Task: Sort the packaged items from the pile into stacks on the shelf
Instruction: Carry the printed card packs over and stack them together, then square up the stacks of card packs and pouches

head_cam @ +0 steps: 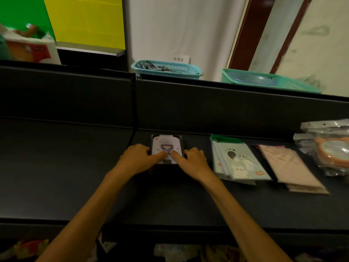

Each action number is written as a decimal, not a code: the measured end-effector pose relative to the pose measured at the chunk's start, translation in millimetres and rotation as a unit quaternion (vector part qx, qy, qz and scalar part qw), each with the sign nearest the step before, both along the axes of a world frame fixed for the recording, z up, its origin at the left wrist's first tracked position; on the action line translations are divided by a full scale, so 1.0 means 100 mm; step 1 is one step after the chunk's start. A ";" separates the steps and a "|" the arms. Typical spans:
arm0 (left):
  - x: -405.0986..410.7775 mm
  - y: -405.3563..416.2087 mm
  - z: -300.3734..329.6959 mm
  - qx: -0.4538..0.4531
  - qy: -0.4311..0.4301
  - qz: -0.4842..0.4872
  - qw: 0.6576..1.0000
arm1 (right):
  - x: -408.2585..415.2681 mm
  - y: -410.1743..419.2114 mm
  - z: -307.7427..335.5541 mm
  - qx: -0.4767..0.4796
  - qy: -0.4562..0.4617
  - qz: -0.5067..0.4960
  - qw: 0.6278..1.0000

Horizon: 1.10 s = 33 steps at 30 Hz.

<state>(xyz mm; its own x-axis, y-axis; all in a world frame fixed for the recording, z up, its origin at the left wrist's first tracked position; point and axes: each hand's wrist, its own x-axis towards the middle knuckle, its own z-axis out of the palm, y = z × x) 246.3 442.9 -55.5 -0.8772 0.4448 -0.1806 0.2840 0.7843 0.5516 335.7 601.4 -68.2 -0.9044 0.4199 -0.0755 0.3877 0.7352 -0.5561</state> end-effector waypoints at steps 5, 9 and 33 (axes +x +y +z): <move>0.12 0.02 0.16 -0.013 0.177 -0.045 0.983 | 0.14 0.10 0.15 0.011 0.099 0.005 0.995; 0.24 0.17 0.27 0.013 0.235 -0.091 0.968 | 0.40 0.35 0.29 0.133 0.130 0.013 0.983; 1.17 1.59 -0.01 -0.026 0.119 -0.093 0.988 | 1.08 1.52 0.09 -0.014 0.084 -0.009 0.996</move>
<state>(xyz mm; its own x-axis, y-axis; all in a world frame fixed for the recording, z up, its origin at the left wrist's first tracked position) 363.7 601.9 -56.0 -0.8011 0.5986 -0.0067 0.5432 0.7316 0.4119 443.7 753.7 -58.8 -0.8974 0.4365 0.0643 0.3011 0.7124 -0.6339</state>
